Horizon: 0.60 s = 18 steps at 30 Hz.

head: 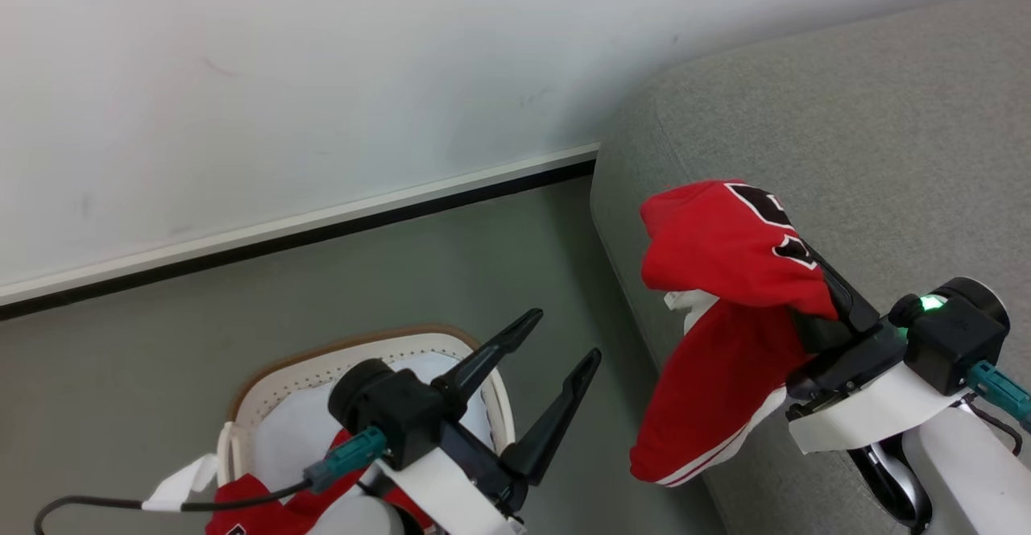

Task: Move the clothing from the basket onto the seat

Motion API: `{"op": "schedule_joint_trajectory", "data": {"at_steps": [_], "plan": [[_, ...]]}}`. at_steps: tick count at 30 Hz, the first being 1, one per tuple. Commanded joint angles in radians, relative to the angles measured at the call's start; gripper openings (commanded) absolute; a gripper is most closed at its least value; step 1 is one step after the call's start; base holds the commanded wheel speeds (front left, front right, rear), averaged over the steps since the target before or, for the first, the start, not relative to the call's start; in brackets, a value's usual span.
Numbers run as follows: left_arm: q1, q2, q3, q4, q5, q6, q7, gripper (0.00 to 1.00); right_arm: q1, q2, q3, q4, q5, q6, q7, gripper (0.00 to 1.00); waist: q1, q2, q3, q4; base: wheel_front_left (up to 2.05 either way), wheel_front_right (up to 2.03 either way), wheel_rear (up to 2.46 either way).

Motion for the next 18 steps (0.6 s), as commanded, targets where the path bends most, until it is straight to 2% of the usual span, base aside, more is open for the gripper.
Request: {"op": "schedule_joint_trajectory", "data": {"at_steps": [1, 11, 18], "plan": [[-0.01, 0.004, 0.0, 0.005, 0.011, -0.004, -0.009, 1.0, 0.01, 0.001, -0.012, -0.008, -0.008, -0.002, 0.0, 0.0, -0.0001, -0.0001, 0.016, -0.013, 0.0, 0.0, 0.0], [-0.058, -0.003, -0.01, 0.015, 0.032, -0.003, -0.019, 1.0, -0.043, 0.019, -0.114, 0.005, -0.015, -0.002, 0.0, 0.0, -0.0001, -0.0001, 0.107, 0.022, 0.0, 0.0, 0.0], [-0.129, 0.0, -0.013, 0.023, 0.056, -0.01, -0.027, 1.0, -0.22, 0.003, -0.253, 0.054, -0.051, -0.002, 0.026, 0.0, -0.0001, -0.0001, 0.254, 0.085, 0.0, 0.0, 0.0]]}}
